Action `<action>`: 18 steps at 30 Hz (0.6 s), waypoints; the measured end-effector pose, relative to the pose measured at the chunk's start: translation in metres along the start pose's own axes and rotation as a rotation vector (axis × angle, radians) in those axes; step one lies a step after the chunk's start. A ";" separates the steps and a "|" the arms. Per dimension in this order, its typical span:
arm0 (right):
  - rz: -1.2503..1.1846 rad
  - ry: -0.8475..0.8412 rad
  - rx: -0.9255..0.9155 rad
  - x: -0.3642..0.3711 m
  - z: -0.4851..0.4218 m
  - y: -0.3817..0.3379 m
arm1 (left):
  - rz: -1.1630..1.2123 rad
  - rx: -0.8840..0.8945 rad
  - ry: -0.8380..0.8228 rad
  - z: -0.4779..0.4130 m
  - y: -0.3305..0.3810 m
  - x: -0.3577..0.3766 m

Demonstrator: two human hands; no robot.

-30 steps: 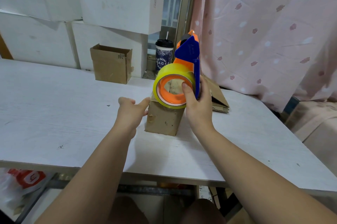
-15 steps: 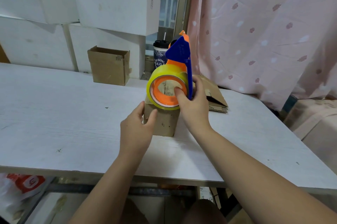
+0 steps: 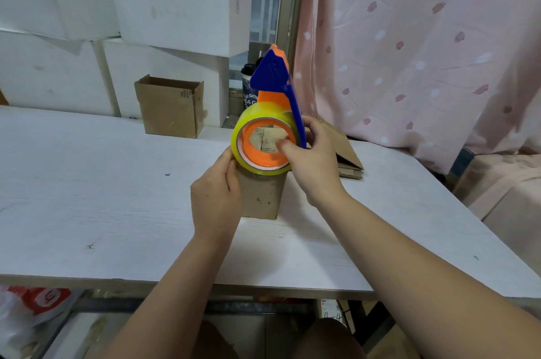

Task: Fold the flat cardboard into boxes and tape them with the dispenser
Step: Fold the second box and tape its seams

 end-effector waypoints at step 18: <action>0.598 -0.238 -0.040 -0.029 -0.019 -0.054 | -0.349 0.255 -0.312 -0.010 0.007 0.005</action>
Point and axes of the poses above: each hand's wrist, its own z-axis away from the middle knuckle, its own x-axis out of the palm, y = z × x, the point moved 5 cm from there along -z, towards the middle knuckle, and after that the axes turned 11 degrees about -z, right-handed, at the moved point
